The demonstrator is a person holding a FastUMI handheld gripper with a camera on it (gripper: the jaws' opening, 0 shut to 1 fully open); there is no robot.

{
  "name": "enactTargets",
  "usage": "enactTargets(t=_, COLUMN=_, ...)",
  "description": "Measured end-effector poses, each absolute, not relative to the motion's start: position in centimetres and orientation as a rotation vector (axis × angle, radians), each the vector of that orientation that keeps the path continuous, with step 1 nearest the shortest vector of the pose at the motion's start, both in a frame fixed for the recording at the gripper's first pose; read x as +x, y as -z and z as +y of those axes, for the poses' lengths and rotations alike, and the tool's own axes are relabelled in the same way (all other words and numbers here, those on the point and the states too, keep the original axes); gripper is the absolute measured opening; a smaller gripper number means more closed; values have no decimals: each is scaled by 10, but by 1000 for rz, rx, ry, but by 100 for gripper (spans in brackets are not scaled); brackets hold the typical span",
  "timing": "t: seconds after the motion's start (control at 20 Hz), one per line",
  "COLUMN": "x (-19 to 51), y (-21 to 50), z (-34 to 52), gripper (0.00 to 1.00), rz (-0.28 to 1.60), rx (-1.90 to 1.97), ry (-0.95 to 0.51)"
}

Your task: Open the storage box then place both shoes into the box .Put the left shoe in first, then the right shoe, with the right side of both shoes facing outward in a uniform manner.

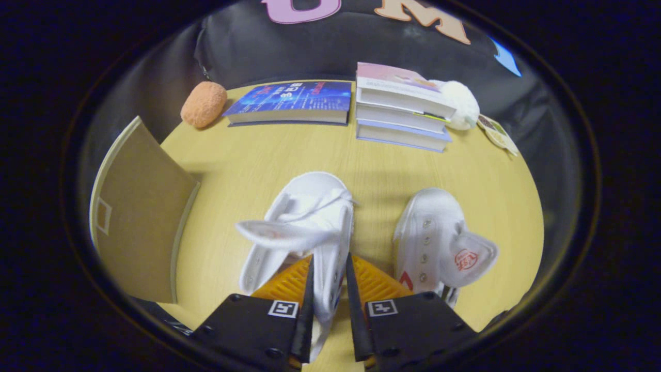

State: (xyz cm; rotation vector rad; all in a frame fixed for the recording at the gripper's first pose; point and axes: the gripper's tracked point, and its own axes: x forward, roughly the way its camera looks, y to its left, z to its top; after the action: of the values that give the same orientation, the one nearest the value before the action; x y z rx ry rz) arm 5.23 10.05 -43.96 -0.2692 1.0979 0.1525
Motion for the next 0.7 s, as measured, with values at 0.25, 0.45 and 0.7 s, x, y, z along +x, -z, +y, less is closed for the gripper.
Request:
enactTargets(t=0.25, x=55, y=443, z=93, gripper=10, rz=1126, rx=-215, ry=-114)
enactTargets(t=0.45, x=38, y=439, z=109, gripper=3, rz=1219, rx=-8, ry=-122)
enactTargets(t=0.7, x=9, y=423, z=137, gripper=3, rz=1319, rx=239, ry=-178)
